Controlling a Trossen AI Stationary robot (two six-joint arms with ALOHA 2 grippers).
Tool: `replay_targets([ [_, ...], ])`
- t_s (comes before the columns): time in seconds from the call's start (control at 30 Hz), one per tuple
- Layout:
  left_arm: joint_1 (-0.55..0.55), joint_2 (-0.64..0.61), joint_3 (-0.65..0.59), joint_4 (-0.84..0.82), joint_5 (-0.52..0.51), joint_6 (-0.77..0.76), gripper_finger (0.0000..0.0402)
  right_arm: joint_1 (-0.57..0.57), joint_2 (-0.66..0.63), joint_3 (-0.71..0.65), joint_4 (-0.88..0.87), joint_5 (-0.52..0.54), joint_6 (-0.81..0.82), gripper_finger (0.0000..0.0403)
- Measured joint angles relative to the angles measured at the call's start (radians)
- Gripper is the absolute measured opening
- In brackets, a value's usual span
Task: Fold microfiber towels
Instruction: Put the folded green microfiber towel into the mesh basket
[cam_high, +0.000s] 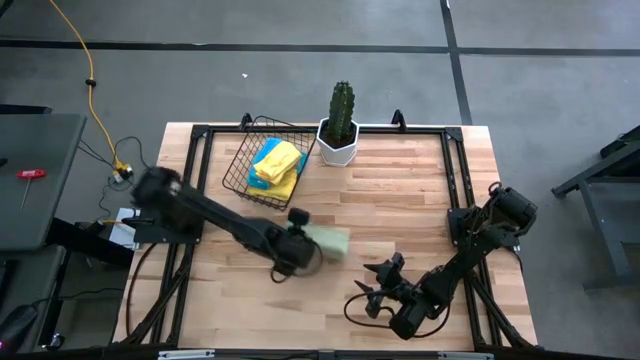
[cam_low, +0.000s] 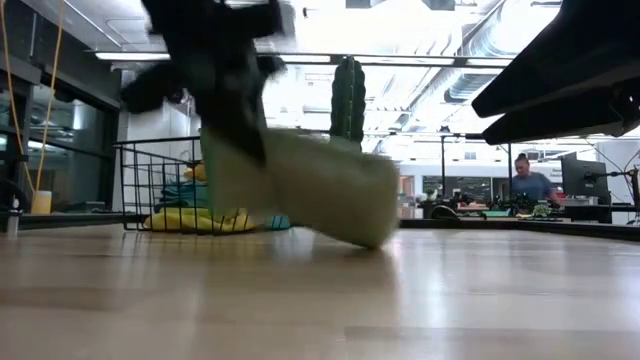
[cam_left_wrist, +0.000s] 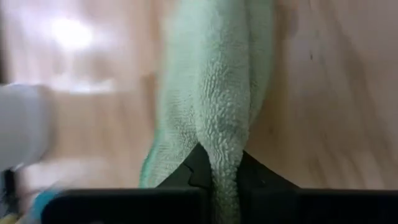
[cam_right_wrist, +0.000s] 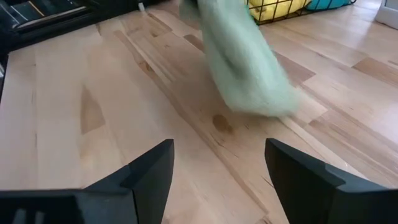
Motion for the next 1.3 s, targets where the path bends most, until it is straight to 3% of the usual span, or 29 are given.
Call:
replay_targets([
  [0.2,0.002,-0.338,0.001,-0.064,-0.038,-0.055,0.0004,-0.002,0.0,0.0,0.001,0.0,-0.004,0.0243],
  [0.4,0.086,-0.561,0.101,-0.257,-0.43,-0.027,0.0004,-0.011,0.0,0.0,0.026,-0.005,-0.006,0.0243],
  [0.47,0.162,-0.587,0.146,-0.292,-0.485,-0.019,0.0004,-0.017,0.0,0.0,0.031,-0.005,-0.02,0.0243],
  [0.6,0.376,-0.592,0.185,-0.317,-0.402,-0.023,0.0004,-0.031,0.0,0.0,0.034,-0.03,-0.032,0.0243],
  [0.77,0.632,-0.532,0.131,-0.325,-0.059,-0.085,0.0004,-0.041,0.0,0.0,0.041,-0.077,-0.032,0.0243],
  [0.83,0.699,-0.491,0.092,-0.31,0.027,-0.105,0.0004,-0.04,0.0,0.0,0.042,-0.079,-0.034,0.0243],
  [1.13,0.783,-0.329,-0.009,-0.211,0.008,-0.15,0.0004,-0.04,0.0,0.0,0.051,-0.087,-0.056,0.0243],
  [1.3,0.763,-0.392,0.001,-0.167,-0.161,-0.136,0.0004,-0.04,0.0,0.0,0.05,-0.087,-0.058,0.0243],
])
